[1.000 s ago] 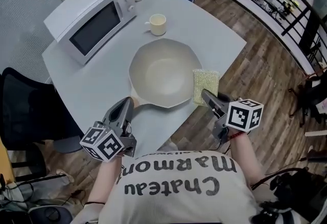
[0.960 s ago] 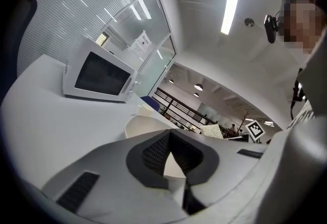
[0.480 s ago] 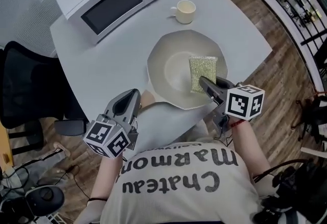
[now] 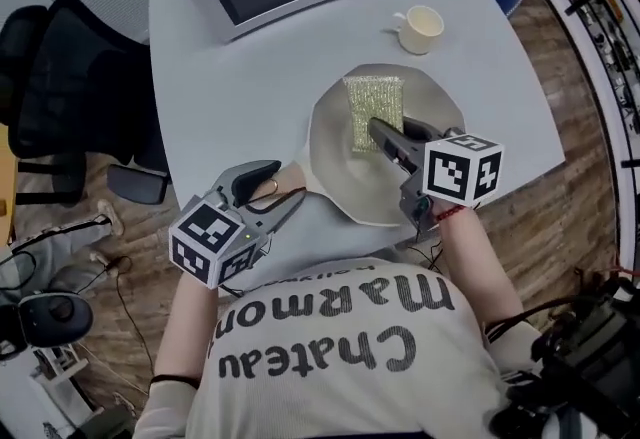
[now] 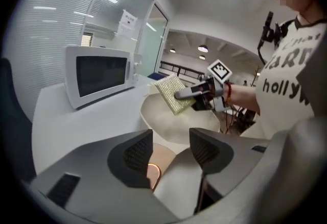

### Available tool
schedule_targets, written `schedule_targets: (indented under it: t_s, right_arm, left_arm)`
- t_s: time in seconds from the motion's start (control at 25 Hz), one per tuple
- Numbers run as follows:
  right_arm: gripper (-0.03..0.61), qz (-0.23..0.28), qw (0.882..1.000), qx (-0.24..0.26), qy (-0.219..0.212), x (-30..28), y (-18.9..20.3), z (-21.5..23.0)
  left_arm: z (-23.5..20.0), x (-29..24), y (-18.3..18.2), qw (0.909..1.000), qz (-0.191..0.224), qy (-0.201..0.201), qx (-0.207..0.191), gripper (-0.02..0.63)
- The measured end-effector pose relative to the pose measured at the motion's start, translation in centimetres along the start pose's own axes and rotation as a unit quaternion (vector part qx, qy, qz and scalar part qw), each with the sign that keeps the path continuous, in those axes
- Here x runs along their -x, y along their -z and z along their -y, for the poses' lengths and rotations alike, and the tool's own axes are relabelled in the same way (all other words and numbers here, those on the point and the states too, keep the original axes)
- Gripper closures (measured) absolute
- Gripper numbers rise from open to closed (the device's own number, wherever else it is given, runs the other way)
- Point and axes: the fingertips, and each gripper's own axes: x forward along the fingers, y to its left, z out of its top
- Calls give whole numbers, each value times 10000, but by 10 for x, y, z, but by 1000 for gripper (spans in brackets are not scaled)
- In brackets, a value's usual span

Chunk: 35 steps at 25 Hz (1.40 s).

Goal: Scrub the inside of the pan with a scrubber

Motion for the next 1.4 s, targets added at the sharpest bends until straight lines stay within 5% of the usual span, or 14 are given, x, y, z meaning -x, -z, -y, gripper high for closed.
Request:
schedule_targets:
  t_s: [0.08,0.2,0.4,0.64,0.76,1.4]
  right_arm:
    - [523,-201,9994,40,-277,-13,2,1]
    - [523,-577,9956,127,-722,-34,15,3]
    - [523,-1031,9821,414,-1519,-62,38,5]
    - [523,-1495,9611,1114,-2039,-78,55,-5]
    - [523,-1544,9525,1588,-2092,-86,57,-11]
    - [523,-1477,9296,3071,-1403,-128,46,-9]
  left_arm:
    - [-3,-10,13,9960,-671,-263,-535,353]
    - [-16,-27,30,9770,-1631,-721,-1165,327]
    - [-19,-54,51,9547,-2620,-658,-1247,325]
    - [-21,-45,57,9451,-3053,-631,-976,324]
    - [-25,-38,67,9315,-3393,-712,-1100,324]
    - [-17,-57,92,9040,-3806,-391,-1911,325]
